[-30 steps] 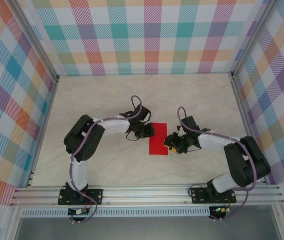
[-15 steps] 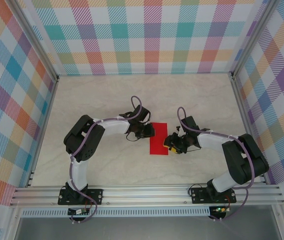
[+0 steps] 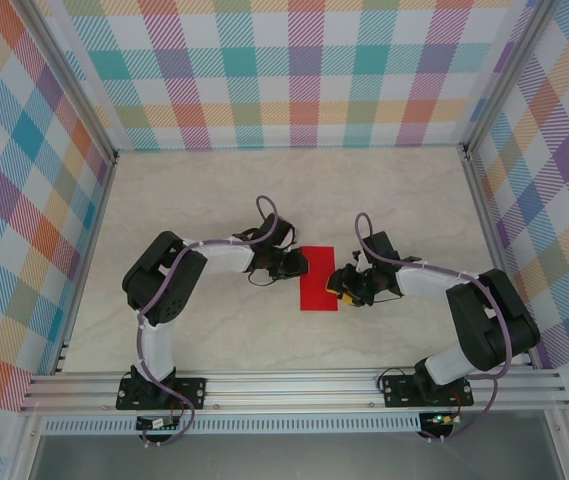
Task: Fold a paper plane with a square sheet of paper (pick it up from the middle)
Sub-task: Third fold the triangle at the center of the table.
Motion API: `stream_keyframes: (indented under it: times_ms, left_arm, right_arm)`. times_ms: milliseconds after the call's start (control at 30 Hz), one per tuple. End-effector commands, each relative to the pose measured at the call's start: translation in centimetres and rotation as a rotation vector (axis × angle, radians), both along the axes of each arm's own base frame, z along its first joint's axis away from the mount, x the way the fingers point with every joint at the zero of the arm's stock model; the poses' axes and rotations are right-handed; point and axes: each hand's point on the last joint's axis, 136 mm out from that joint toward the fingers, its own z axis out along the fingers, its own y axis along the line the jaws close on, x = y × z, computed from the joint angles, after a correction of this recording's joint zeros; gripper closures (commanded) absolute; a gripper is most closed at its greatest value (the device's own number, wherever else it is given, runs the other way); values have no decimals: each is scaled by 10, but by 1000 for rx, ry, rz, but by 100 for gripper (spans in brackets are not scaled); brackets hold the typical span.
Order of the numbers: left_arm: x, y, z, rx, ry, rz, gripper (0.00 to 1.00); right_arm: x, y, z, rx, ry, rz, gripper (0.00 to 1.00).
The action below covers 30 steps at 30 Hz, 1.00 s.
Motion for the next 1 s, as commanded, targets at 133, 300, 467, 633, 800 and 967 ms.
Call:
stream_keyframes:
  times_ms: [133,300,467,633,800,967]
  left_arm:
    - [-12,17,-13,30,66,8,86]
    - [-13,16,-13,7,79,3,86]
    - [-12,16,-14,-18,91,10,86]
    - [-13,19,-17,-14,98,16,86]
    - [-13,18,-17,-16,100,17,86]
    - [-12,19,-14,-16,94,18,86]
  right_arm:
    - [13,-2,9,-30,-57,16,56]
    - [16,4,4,2,-40,25,57]
    - [14,6,-4,16,-15,27,58]
    - [12,13,0,66,-20,42,59]
    - [16,19,10,109,-40,48,59]
    - [21,17,14,95,-52,32,58]
